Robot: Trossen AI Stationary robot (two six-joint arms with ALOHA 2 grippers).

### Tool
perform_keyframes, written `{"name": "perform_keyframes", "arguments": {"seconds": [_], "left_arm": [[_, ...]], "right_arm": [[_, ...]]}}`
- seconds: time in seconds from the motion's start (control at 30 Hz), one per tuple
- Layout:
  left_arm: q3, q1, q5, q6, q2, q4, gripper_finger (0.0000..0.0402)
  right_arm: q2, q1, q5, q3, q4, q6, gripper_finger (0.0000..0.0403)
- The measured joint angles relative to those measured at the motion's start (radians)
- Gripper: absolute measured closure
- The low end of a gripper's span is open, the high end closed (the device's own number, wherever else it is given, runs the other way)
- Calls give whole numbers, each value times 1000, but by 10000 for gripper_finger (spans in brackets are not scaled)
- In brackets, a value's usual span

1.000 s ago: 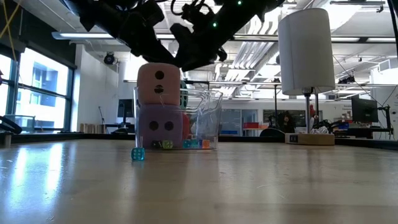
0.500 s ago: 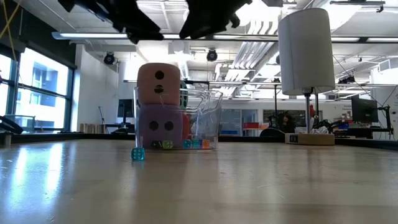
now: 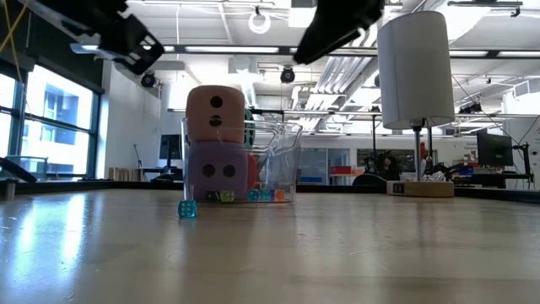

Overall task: Pick & Place Dice
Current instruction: Put the small light blue die into the transparent bin

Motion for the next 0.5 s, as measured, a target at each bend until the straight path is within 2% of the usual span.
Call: {"name": "perform_keyframes", "arguments": {"seconds": [0.07, 0.27, 0.37, 0.5], "left_arm": [[-14, -67, -50, -31, 17, 4, 229], [-79, -253, -238, -152, 94, 159, 229], [-95, -331, -336, -176, 146, 248, 229], [-103, -398, -545, -159, 227, 395, 229]], "right_arm": [[0, 41, -35, 0, -35, 49, 211], [0, 174, -131, 0, -82, 208, 211], [7, 237, -136, 0, -73, 284, 211], [20, 308, -103, 0, -52, 375, 211]]}}
